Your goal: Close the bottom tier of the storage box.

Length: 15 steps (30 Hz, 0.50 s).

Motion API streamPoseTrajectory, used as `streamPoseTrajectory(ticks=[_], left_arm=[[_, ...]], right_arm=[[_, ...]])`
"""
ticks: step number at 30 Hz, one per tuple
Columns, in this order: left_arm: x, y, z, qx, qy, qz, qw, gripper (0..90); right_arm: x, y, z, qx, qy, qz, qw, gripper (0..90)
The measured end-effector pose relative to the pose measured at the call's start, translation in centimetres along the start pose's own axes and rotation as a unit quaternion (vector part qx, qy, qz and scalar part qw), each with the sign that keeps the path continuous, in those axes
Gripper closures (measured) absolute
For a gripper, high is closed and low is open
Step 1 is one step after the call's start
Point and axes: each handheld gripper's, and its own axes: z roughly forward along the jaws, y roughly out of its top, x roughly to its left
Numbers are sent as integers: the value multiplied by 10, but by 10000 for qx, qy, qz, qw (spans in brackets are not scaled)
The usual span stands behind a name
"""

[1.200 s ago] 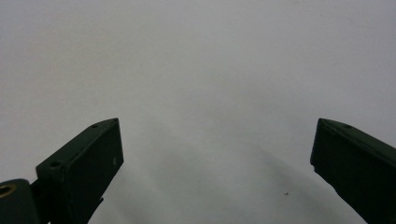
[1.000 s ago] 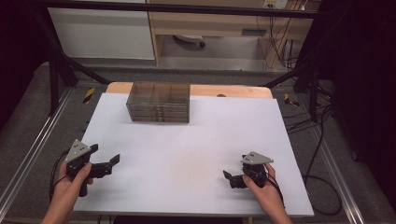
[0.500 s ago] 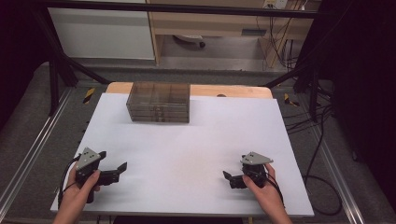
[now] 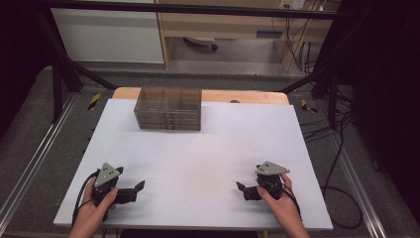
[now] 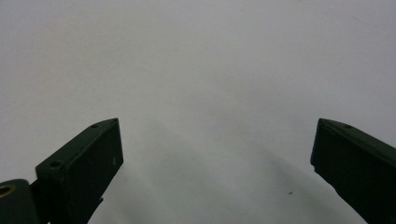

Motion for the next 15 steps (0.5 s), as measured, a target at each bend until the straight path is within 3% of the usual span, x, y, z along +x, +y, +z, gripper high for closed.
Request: streamPoseTrajectory(ticks=[15], left_arm=[[-17,-2,14,135,-119,74,9998,57]], right_arm=[[0,0,0,2,-14,-17,10000,28]])
